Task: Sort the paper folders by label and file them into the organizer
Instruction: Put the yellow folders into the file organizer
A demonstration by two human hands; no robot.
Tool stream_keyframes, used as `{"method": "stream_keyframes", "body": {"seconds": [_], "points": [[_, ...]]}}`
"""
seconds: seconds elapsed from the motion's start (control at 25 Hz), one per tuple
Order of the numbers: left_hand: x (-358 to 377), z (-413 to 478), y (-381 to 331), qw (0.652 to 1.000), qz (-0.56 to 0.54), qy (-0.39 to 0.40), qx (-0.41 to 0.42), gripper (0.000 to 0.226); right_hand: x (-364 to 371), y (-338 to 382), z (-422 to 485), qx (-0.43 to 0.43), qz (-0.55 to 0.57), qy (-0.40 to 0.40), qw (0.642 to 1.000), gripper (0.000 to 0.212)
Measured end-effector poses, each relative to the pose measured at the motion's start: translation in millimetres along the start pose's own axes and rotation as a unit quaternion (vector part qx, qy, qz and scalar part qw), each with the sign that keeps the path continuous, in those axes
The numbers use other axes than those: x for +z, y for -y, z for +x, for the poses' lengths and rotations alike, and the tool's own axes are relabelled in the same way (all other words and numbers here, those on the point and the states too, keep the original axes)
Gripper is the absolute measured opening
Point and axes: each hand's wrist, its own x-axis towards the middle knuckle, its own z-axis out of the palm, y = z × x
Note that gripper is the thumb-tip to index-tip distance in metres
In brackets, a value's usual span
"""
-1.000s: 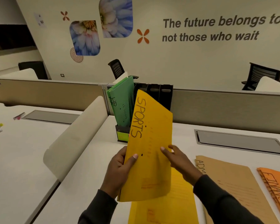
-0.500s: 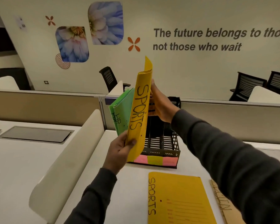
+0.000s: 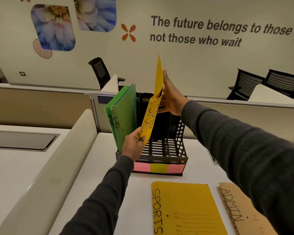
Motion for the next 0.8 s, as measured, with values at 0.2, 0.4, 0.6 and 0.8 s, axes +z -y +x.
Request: {"method": "stream_keyframes", "body": {"seconds": [0.2, 0.4, 0.6, 0.8], "points": [[11.2, 4.7, 7.3, 0.999, 0.022, -0.043, -0.004, 0.042, -1.5, -6.3, 15.1, 0.019, 0.011, 0.004, 1.0, 0.097], [13.0, 8.8, 6.1, 0.999, 0.024, -0.024, 0.0, 0.04, -6.7, -5.3, 21.3, 0.027, 0.026, 0.024, 0.999, 0.1], [15.2, 0.8, 23.1, 0.997, 0.071, 0.004, -0.042, 0.039, -6.0, -12.6, 23.1, 0.028, 0.005, -0.002, 1.0, 0.065], [18.9, -20.9, 40.7, 0.989, 0.127, -0.028, -0.066, 0.027, -3.4, -46.3, 22.4, 0.049, -0.101, -0.048, 0.993, 0.057]]}}
